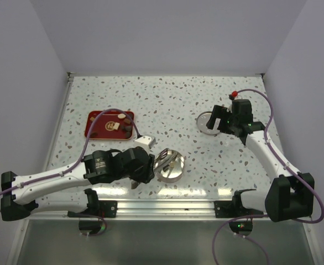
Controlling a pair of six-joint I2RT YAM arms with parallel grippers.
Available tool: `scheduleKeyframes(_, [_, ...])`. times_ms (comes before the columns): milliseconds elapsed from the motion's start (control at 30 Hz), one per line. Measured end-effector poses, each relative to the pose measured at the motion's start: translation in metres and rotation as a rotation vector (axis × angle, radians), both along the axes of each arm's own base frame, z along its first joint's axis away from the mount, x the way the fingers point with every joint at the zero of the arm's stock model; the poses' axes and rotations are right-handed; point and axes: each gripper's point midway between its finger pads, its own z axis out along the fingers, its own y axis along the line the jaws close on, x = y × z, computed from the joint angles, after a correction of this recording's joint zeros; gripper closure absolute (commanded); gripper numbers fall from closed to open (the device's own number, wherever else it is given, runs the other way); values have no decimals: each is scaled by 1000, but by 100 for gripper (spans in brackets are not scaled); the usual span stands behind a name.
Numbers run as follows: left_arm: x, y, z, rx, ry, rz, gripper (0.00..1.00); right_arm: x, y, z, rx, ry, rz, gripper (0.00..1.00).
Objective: Pack the chocolate
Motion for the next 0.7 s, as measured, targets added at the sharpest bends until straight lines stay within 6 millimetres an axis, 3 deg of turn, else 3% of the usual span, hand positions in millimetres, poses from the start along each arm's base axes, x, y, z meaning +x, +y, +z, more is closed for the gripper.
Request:
scheduleKeyframes(267, [5, 1, 10, -2, -23, 21, 57, 0, 0, 0, 0, 0, 0, 3])
scheduleKeyframes(433, [21, 9, 41, -12, -97, 95, 58, 1, 0, -2, 0, 6, 1, 3])
scheduleKeyframes(533, [42, 16, 55, -28, -130, 170, 58, 2, 1, -6, -1, 18, 1, 3])
scheduleKeyframes(700, [94, 54, 48, 39, -157, 341, 59, 4, 1, -4, 0, 15, 2, 3])
